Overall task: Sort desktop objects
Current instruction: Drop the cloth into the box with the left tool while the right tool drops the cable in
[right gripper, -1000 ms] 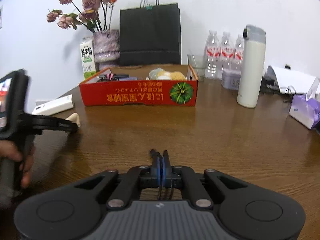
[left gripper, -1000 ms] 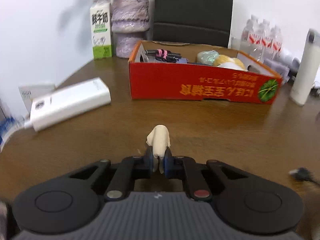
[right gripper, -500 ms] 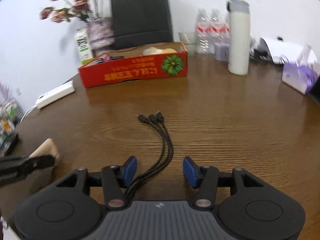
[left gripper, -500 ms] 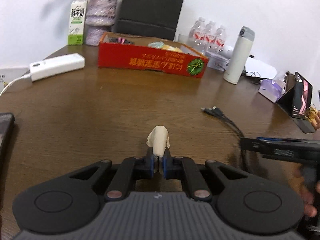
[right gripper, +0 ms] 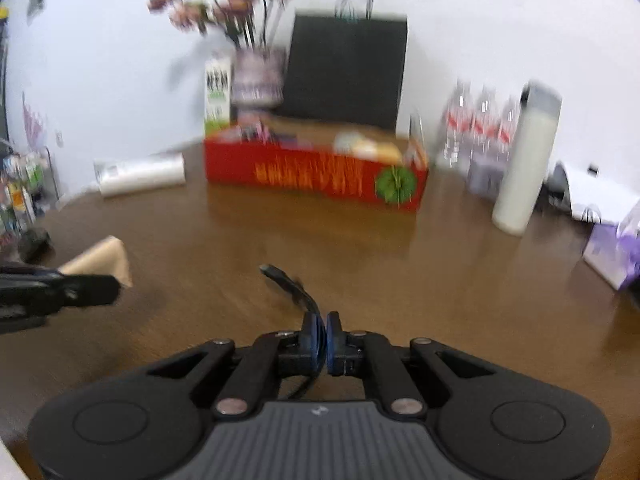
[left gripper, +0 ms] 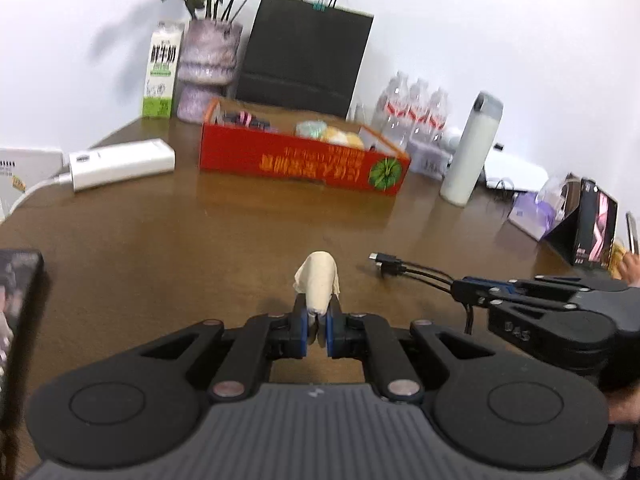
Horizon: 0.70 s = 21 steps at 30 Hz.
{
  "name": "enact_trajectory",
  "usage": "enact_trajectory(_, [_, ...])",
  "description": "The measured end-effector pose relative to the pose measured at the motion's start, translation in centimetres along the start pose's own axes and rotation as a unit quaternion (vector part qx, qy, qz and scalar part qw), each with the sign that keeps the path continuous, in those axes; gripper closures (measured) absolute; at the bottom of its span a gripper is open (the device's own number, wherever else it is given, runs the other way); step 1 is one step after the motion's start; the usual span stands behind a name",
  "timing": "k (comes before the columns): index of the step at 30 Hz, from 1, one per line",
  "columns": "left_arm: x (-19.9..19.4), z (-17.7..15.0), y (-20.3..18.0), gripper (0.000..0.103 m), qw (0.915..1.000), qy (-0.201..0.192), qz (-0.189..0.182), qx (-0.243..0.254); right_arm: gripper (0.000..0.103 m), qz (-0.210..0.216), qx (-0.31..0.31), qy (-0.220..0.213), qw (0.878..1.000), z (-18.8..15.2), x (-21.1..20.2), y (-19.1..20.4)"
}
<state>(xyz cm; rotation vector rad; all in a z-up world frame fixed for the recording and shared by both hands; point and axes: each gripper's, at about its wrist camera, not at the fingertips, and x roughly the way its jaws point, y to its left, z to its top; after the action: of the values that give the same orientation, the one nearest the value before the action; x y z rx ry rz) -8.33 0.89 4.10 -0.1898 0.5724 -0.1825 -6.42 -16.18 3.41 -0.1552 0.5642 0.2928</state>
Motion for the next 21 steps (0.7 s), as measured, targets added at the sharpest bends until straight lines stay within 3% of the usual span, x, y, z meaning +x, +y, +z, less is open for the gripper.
enact_trajectory(5, [0.7, 4.1, 0.0, 0.094, 0.9994, -0.015, -0.029, 0.014, 0.101, 0.001, -0.024, -0.050, 0.998, 3.8, -1.8, 0.0])
enact_trajectory(8, [2.0, 9.4, 0.1, 0.094, 0.9979, -0.037, -0.039, 0.036, 0.102, -0.003, -0.031, -0.075, 0.997, 7.7, -0.6, -1.5])
enact_trajectory(11, [4.6, 15.2, 0.9, 0.094, 0.9974, -0.035, -0.044, 0.046, 0.102, -0.007, -0.034, -0.112, 0.993, 12.5, 0.4, -2.8])
enact_trajectory(16, [11.6, 23.8, 1.6, 0.094, 0.9974, -0.035, -0.015, 0.062, 0.102, -0.010, -0.047, -0.125, 0.991, 22.1, 6.3, -5.4])
enact_trajectory(18, [15.3, 26.0, 2.0, 0.094, 0.9988, -0.017, -0.012, 0.044, 0.102, -0.011, -0.047, -0.126, 0.991, 25.2, 8.9, -6.1])
enact_trajectory(21, [20.9, 26.9, 2.6, 0.094, 0.9991, 0.034, -0.018, 0.019, 0.102, 0.026, -0.002, -0.108, 0.994, 28.3, 14.2, -7.4])
